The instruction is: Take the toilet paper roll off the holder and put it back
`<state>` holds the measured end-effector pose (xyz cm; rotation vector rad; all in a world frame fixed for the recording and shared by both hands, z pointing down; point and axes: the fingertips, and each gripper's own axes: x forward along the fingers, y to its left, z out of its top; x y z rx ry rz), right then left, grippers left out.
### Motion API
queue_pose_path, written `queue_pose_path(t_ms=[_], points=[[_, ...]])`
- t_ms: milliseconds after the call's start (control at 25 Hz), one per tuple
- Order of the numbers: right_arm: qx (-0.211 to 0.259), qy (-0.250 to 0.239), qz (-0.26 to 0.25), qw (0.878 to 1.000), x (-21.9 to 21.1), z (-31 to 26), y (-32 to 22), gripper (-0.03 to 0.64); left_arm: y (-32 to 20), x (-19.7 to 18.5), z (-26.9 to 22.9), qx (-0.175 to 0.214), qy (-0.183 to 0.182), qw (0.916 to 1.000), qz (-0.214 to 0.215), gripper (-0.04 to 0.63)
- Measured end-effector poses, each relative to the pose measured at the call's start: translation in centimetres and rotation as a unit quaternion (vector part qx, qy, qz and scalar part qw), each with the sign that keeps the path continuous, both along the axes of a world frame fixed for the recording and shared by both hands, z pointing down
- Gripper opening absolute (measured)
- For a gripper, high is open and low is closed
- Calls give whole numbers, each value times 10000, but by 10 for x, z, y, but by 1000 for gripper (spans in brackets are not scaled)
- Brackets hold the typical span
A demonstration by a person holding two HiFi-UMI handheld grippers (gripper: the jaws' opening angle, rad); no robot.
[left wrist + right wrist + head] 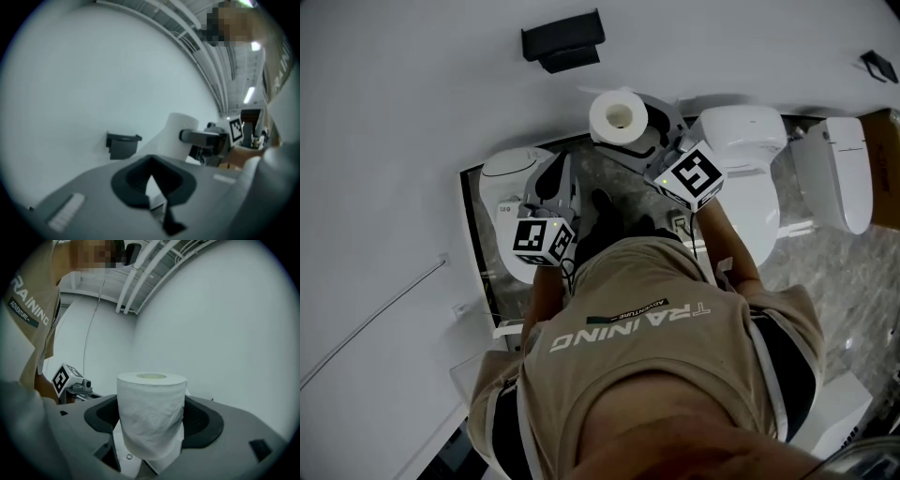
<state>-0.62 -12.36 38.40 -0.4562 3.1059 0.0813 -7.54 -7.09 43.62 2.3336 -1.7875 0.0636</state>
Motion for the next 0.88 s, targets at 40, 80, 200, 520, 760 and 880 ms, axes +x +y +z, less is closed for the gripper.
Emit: queue_pose_path(t_ms=[40,80,200,520,760,880], points=[[-20,16,15,10000,0,2,3,353,4,0,2,-30,-10,10000,2,0],[-38,23,30,10000,0,3,7,353,9,-1,3,-59,-17,10000,5,0],[-65,15,80,9999,-4,4,13,353,14,-9,4,-54,-10,10000,50,0],[98,173,377,9991,-20,1,18,353,13,-24,-11,209,15,9988,433,0],[396,301,455,9977,-35,-9,0,353,7,-36,-12,284,115,9981,527,0],[581,286,461,9968,-41,-16,-18,353,6,-38,-16,326,126,9977,583,0]])
